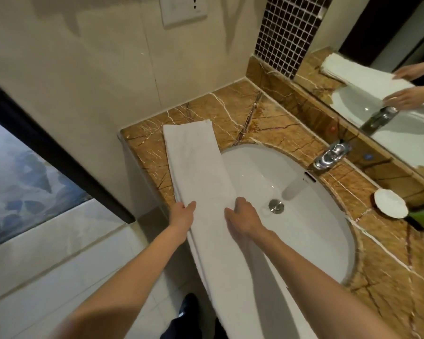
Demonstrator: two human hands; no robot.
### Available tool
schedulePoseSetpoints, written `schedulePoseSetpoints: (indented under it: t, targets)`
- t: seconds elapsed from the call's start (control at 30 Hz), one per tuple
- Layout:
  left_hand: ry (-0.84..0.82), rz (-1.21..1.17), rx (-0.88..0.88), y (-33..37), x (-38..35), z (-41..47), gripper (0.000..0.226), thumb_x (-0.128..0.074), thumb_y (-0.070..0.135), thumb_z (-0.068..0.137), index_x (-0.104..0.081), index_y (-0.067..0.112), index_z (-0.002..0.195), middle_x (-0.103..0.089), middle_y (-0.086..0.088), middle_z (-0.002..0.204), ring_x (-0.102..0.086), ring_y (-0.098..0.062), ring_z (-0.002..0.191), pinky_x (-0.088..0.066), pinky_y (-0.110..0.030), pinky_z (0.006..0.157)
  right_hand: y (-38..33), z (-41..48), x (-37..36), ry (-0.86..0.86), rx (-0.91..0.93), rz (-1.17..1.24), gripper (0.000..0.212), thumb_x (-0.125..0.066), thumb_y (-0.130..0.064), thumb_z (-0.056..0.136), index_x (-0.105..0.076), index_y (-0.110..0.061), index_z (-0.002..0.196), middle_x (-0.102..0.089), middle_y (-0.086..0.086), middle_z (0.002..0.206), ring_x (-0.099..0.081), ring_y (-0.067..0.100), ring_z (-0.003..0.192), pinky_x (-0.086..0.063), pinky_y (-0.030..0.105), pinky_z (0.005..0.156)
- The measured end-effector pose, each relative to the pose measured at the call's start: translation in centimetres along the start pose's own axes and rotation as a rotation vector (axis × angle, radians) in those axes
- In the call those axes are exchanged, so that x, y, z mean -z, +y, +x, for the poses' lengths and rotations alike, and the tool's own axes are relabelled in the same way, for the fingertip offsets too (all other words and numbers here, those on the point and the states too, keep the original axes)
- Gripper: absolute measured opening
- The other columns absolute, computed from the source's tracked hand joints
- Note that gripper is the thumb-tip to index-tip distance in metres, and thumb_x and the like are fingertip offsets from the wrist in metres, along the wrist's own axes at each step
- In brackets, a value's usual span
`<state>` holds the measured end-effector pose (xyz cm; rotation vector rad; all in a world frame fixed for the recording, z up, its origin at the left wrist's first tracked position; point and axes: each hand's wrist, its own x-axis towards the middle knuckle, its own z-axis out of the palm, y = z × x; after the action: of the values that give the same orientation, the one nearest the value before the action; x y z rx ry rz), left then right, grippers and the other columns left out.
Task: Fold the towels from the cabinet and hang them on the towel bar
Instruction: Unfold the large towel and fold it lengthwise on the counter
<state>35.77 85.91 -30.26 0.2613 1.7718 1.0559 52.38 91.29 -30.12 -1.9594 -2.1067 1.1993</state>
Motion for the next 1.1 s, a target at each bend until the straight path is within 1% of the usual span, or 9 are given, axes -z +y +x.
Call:
schedulePoseSetpoints:
  t: [0.17,0.27,0.43,0.53,0.57,0.63,0.9,1.0,1.1]
  targets:
    - [-0.013,0.01,-0.01,0.0,0.1,0.0,0.024,-0.055,0.018,0.094,-0.055,0.0,0.111,-0.062,-0.014,0.11,-0.06,-0.028,0.099,-0.051,-0.039,0.091,-0.6,2.0,-0.3,0.059,-0.054,0.118,0.025,-0.055,-0.034,0.092,-0.044,-0.011,0.095,-0.053,0.009,0.096,-0.047,0.024,0.085,-0.034,0.029,0.073]
    - [-0.039,-0.026,-0.004,0.2,0.3,-0.3,0.019,-0.055,0.019,0.095,-0.057,0.005,0.108,-0.064,-0.011,0.106,-0.061,-0.021,0.087,-0.051,-0.032,0.081,-0.5,3.0,-0.4,0.053,-0.087,0.192,0.041,-0.058,-0.033,0.092,-0.053,-0.002,0.118,-0.061,0.013,0.111,-0.057,0.03,0.104,-0.041,0.031,0.085]
    - [-0.218,-0.185,0.091,1.9,0.3,-1.0,0.03,-0.051,0.016,0.097,-0.053,0.004,0.124,-0.065,-0.012,0.117,-0.063,-0.026,0.104,-0.05,-0.04,0.094,-0.4,3.6,0.5,0.065,-0.17,0.32,0.043,-0.062,-0.028,0.089,-0.051,-0.005,0.123,-0.059,0.01,0.118,-0.056,0.029,0.111,-0.042,0.033,0.094]
    - [-0.271,-0.248,0.099,3.0,-0.2,-1.5,0.035,-0.047,0.011,0.098,-0.048,0.001,0.131,-0.061,-0.017,0.124,-0.059,-0.031,0.112,-0.045,-0.046,0.101,-0.6,3.7,1.1,0.064,-0.206,0.436,0.008,-0.062,-0.023,0.084,-0.06,-0.014,0.085,-0.053,0.004,0.082,-0.053,0.026,0.082,-0.045,0.032,0.075]
    - [-0.277,-0.254,0.098,3.4,-0.5,-1.6,0.037,-0.046,0.012,0.098,-0.047,0.001,0.133,-0.06,-0.017,0.125,-0.058,-0.032,0.113,-0.044,-0.047,0.102,-0.7,3.6,1.5,0.045,-0.207,0.481,0.02,-0.06,-0.021,0.081,-0.05,-0.019,0.064,-0.044,0.002,0.067,-0.044,0.024,0.067,-0.039,0.031,0.064]
    - [-0.294,-0.273,0.084,4.1,-0.9,-2.0,0.038,-0.047,0.013,0.098,-0.046,0.002,0.134,-0.06,-0.016,0.125,-0.058,-0.031,0.113,-0.044,-0.046,0.101,-0.7,3.4,2.3,0.001,-0.189,0.52,0.037,-0.058,-0.022,0.08,-0.032,-0.023,0.054,-0.03,0.0,0.057,-0.029,0.02,0.058,-0.027,0.029,0.056]
    - [-0.41,-0.344,-0.038,8.1,-0.5,-5.2,0.029,-0.045,0.011,0.098,-0.053,0.005,0.125,-0.064,-0.012,0.122,-0.064,-0.025,0.108,-0.051,-0.039,0.092,-2.0,2.0,8.5,-0.04,-0.132,0.77,0.024,-0.047,-0.026,0.095,-0.058,-0.009,0.084,-0.057,0.007,0.071,-0.055,0.022,0.064,-0.04,0.031,0.061]
    - [-0.409,-0.314,-0.129,10.2,0.5,-7.0,0.031,-0.048,0.004,0.095,-0.055,0.005,0.125,-0.064,-0.012,0.122,-0.064,-0.026,0.107,-0.054,-0.038,0.088,-4.1,0.7,11.6,-0.078,-0.03,0.891,0.021,-0.049,-0.024,0.094,-0.057,-0.009,0.081,-0.052,0.01,0.068,-0.05,0.024,0.062,-0.037,0.037,0.063]
    - [-0.419,-0.276,-0.215,13.2,2.1,-9.0,0.035,-0.05,-0.003,0.091,-0.053,0.0,0.126,-0.067,-0.013,0.116,-0.066,-0.027,0.104,-0.055,-0.039,0.086,-7.1,-1.1,14.7,-0.144,0.124,0.968,0.015,-0.057,-0.014,0.09,-0.056,0.0,0.096,-0.055,0.019,0.087,-0.055,0.028,0.074,-0.042,0.034,0.064]
